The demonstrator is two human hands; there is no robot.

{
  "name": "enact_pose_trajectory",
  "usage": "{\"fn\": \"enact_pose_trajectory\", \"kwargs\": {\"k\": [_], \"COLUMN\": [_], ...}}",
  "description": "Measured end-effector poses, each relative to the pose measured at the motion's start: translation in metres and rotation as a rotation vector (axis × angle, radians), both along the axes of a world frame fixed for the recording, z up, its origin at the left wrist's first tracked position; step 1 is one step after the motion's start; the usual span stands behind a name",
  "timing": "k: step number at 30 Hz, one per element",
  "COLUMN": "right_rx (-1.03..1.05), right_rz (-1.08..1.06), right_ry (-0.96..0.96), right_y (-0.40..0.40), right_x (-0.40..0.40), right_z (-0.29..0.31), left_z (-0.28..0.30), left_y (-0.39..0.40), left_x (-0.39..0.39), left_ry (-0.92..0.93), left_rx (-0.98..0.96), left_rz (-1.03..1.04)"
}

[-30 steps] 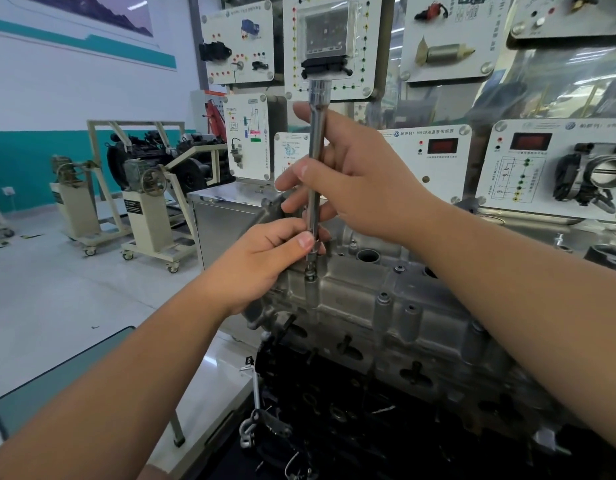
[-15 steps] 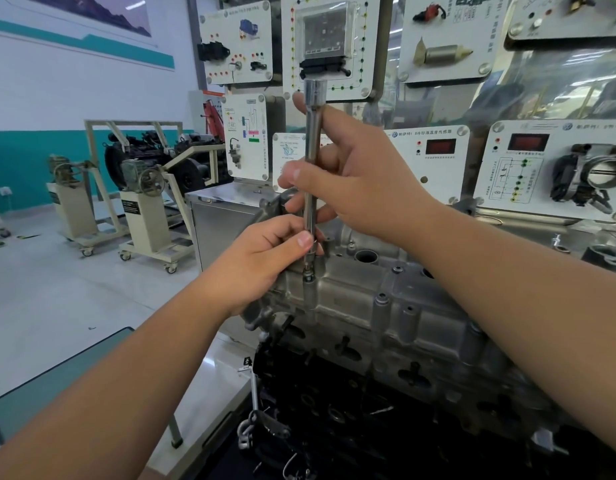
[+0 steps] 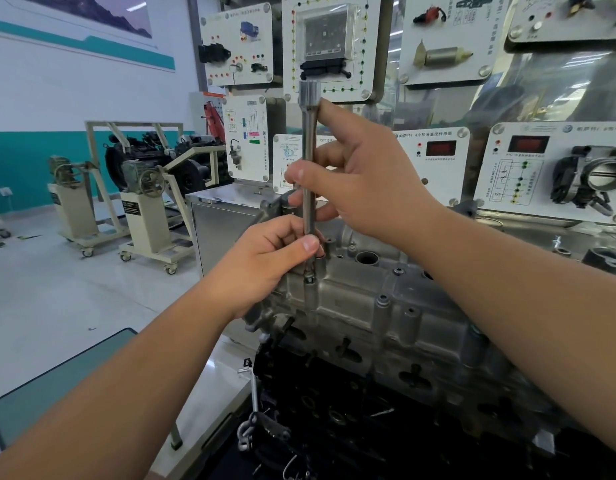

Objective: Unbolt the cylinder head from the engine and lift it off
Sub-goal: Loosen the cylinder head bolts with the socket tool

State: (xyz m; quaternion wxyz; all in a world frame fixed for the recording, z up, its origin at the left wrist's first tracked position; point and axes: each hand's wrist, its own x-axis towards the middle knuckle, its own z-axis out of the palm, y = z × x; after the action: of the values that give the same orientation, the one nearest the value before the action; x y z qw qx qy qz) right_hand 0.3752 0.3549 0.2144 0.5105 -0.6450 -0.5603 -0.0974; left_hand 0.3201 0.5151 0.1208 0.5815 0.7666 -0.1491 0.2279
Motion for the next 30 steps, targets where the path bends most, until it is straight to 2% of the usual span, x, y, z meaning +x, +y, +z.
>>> {"fn": "enact_pose_trajectory", "kwargs": {"k": [15, 30], "right_rx": [-0.030, 0.007], "right_rz": [0.123, 0.076], "right_ry": [0.063, 0.019], "right_y": [-0.0027, -0.0008], "right_x": [-0.0021, -0.0031], "right_z": [0.0006, -0.0008], "left_z": [0.0033, 0.0045], "left_y": [-0.0014, -0.0031], "left_x": [-0.0048, -0.0037], "left_ry": [0.056, 0.049], "left_rx": [-0.033, -0.085], "left_rz": [-0.032, -0.042]}}
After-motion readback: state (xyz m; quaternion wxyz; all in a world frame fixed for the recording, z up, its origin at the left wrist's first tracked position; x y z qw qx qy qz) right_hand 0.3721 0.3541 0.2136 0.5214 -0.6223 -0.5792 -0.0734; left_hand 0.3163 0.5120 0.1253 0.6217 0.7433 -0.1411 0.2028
